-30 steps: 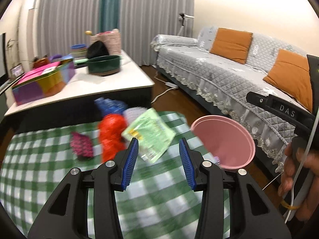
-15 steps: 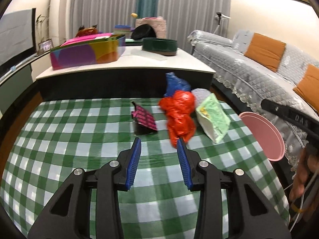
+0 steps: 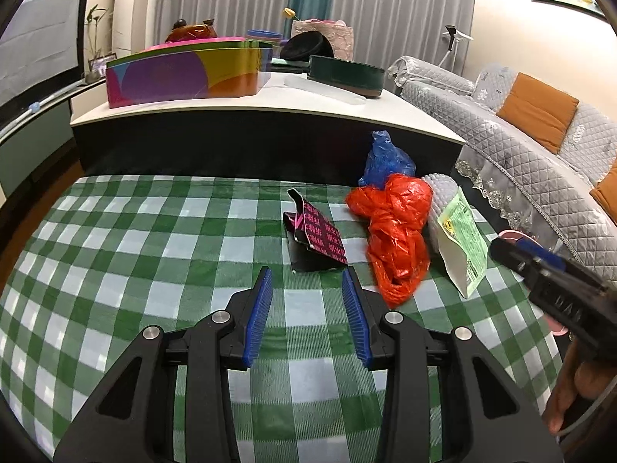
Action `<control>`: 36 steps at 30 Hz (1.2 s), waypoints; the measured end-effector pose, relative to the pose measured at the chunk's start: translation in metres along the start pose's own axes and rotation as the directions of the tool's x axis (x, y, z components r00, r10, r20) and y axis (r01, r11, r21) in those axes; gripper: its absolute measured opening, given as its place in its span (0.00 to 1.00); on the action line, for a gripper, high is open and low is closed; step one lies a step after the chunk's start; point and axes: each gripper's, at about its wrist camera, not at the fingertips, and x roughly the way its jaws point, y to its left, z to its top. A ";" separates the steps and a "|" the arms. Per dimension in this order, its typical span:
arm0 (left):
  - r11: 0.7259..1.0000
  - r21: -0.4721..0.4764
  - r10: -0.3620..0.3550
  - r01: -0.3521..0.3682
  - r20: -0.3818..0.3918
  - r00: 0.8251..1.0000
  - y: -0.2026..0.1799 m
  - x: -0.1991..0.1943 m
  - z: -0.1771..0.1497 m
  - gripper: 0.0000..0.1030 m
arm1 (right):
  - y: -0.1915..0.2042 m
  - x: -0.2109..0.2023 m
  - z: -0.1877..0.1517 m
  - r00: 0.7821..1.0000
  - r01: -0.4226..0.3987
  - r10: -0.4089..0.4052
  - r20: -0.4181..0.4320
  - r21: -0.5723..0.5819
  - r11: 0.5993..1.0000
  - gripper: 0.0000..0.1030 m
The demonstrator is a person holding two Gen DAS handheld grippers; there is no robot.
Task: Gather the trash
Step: 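Move both grippers back over the table toward the card case and green packet, then grasp the pink-and-black card case with the left gripper while the right gripper grasps the green snack packet, then carry the card case and green packet over the pink bin with both grippers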
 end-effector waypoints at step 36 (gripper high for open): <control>0.995 -0.045 -0.089 0.085 -0.098 0.991 -0.012 0.063 0.034 0.02 | 0.001 0.024 0.012 0.999 0.026 -0.028 -0.039 -0.046 0.999 0.07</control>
